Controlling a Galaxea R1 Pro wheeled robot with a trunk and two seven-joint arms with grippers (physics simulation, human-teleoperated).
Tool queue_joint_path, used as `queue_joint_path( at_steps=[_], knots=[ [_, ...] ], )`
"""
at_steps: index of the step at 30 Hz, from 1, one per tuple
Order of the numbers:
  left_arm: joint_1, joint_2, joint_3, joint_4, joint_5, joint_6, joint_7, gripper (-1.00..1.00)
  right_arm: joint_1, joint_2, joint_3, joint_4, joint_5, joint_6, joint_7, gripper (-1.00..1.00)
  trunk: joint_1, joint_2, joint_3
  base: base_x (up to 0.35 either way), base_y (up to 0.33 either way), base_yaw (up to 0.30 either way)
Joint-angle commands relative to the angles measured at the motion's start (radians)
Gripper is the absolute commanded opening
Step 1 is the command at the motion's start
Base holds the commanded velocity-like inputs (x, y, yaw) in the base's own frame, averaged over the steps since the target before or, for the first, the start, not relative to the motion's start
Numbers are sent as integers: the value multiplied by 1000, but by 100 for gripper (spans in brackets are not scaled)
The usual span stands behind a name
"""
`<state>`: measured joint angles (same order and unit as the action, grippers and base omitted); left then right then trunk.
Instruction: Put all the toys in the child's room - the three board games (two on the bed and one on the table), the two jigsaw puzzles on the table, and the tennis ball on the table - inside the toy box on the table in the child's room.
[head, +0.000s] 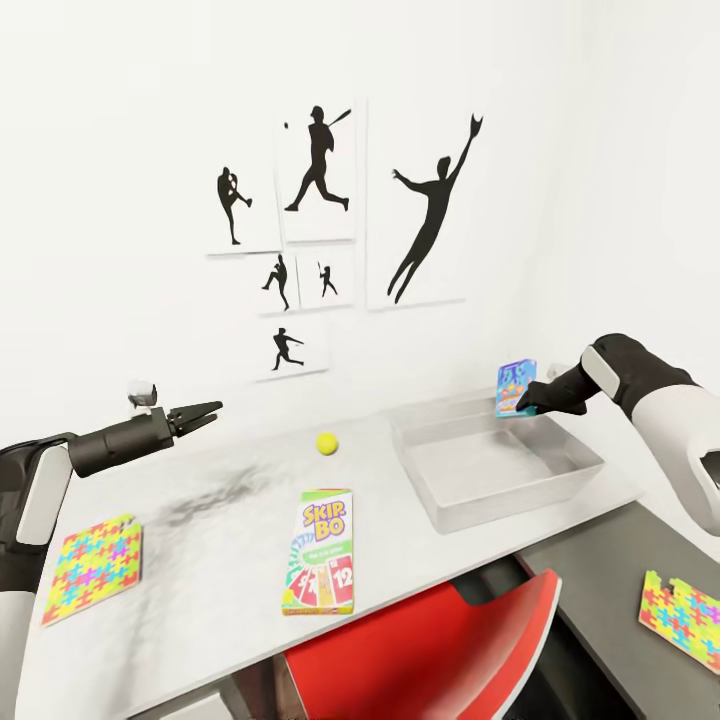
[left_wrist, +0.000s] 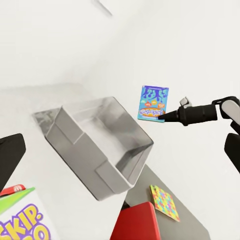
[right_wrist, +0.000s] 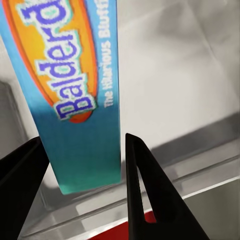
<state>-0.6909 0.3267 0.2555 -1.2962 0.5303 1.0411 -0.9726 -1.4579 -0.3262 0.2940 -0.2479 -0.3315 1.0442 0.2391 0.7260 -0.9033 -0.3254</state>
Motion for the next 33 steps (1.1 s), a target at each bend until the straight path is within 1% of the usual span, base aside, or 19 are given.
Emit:
queue_joint_path(
  at_steps=[1, 33],
  knots=[
    [-1, 0, 1, 0, -3, 4, -5, 100, -1, -1, 8, -1, -8, 3, 0, -100, -4, 6, 0, 0, 0, 0],
    [-1, 5, 1, 0, -4, 4, -5, 100, -1, -2, 10, 0, -5, 3, -1, -100, -127, 230, 48, 0, 0, 0]
  ],
)
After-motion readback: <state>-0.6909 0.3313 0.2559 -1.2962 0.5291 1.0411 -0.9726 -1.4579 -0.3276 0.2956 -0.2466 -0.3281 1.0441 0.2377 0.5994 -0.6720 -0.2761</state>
